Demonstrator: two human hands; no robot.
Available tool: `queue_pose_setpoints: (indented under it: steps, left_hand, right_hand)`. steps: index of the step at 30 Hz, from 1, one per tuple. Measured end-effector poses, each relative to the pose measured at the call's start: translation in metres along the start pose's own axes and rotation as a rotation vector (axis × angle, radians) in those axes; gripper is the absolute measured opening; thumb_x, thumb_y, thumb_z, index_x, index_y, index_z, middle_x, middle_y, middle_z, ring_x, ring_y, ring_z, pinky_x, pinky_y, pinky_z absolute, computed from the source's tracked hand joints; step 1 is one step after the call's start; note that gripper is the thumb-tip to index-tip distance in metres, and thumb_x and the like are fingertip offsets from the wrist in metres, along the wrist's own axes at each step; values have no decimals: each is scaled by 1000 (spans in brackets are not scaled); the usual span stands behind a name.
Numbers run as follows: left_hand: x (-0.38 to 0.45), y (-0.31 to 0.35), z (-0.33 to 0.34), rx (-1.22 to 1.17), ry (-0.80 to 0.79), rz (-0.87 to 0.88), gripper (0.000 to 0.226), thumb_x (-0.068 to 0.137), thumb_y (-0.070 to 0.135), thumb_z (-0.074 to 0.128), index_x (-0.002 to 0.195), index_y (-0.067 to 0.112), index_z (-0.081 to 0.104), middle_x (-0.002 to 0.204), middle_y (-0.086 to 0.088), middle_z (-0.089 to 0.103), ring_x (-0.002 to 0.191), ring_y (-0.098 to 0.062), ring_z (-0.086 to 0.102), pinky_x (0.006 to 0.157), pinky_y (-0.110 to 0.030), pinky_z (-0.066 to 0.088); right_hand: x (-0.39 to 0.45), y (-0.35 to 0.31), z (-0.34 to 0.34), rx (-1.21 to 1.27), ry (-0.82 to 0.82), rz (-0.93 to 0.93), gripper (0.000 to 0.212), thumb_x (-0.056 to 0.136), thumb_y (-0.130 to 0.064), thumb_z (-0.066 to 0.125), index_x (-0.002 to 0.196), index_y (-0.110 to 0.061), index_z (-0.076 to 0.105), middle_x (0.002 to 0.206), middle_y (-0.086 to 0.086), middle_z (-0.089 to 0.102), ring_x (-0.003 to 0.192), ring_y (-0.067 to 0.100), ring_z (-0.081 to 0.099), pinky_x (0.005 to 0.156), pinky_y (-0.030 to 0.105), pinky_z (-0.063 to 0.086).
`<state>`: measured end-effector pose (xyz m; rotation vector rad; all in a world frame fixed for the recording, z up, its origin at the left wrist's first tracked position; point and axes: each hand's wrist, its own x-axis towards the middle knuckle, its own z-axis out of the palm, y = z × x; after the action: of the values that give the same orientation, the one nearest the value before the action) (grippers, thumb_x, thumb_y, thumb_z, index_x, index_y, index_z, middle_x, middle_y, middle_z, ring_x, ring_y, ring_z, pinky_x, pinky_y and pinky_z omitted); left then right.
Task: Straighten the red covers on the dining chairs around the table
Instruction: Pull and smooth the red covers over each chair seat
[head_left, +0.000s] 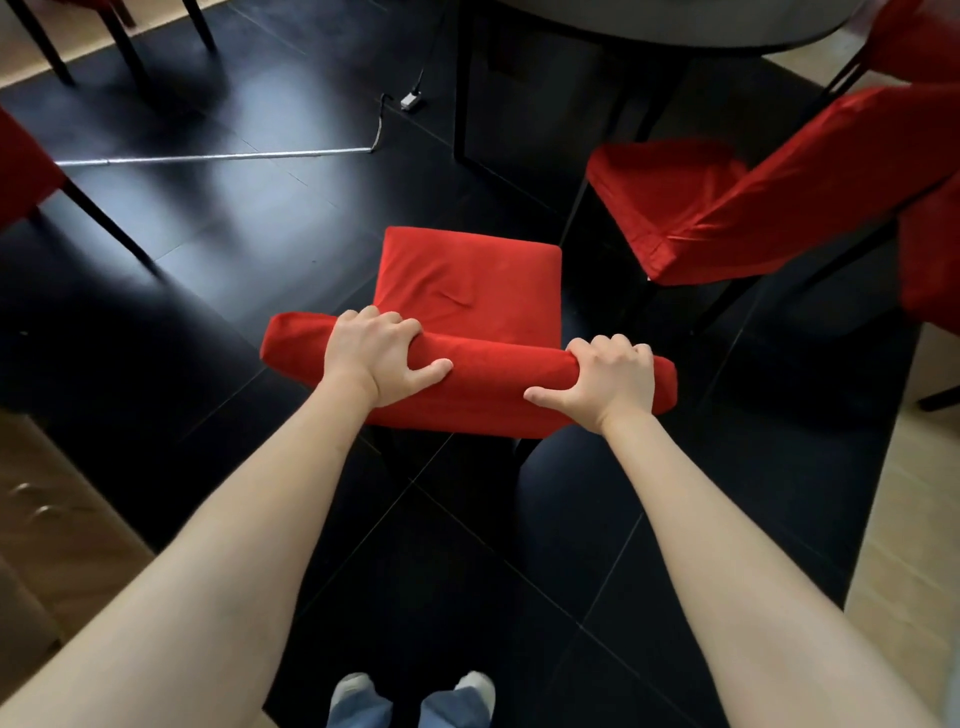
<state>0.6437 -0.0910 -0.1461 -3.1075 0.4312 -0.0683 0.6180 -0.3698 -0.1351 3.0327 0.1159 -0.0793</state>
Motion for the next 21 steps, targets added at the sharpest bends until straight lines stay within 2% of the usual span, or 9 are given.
queue_pose_setpoints:
  steps: [21]
  left_hand:
    - [148, -17, 6, 24, 49, -6, 91, 67, 82, 9, 104, 22, 67, 94, -3, 67, 89, -27, 58, 76, -37, 37]
  right_hand:
    - [147, 35, -2, 4, 56, -20, 94, 56, -95, 22, 97, -22, 64, 83, -2, 60, 84, 21, 53, 77, 37, 33]
